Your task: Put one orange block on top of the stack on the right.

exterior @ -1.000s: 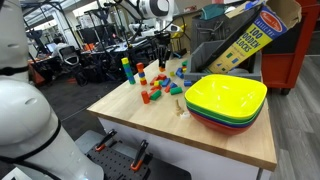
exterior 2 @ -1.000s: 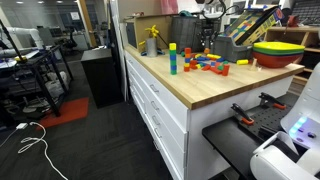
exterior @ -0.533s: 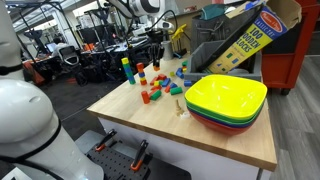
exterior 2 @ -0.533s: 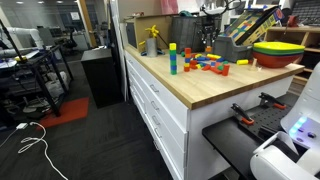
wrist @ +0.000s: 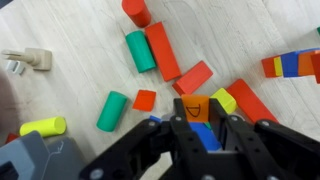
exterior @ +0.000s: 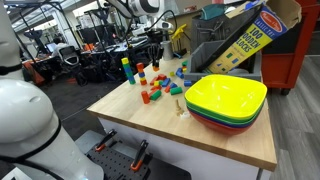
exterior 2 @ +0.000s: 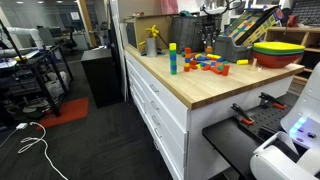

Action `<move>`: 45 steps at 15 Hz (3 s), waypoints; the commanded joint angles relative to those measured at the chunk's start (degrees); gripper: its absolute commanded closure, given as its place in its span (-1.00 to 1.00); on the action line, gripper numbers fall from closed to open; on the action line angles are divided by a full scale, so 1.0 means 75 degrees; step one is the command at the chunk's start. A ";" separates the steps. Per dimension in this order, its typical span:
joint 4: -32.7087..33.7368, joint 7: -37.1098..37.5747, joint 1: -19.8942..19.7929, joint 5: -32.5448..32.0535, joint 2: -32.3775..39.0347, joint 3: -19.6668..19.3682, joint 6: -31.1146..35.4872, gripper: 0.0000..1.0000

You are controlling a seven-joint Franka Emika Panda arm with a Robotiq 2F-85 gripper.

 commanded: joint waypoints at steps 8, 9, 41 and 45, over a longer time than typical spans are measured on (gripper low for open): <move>0.0235 -0.0176 0.0276 -0.0414 -0.0550 0.0385 -0.0567 0.85; 0.0300 -0.0184 0.0319 -0.0487 -0.0564 0.0438 -0.0645 0.85; 0.1952 -0.0842 0.1074 -0.0663 0.0485 0.1110 -0.1417 0.85; 0.2108 -0.0848 0.1071 -0.0700 0.0616 0.1083 -0.1417 0.85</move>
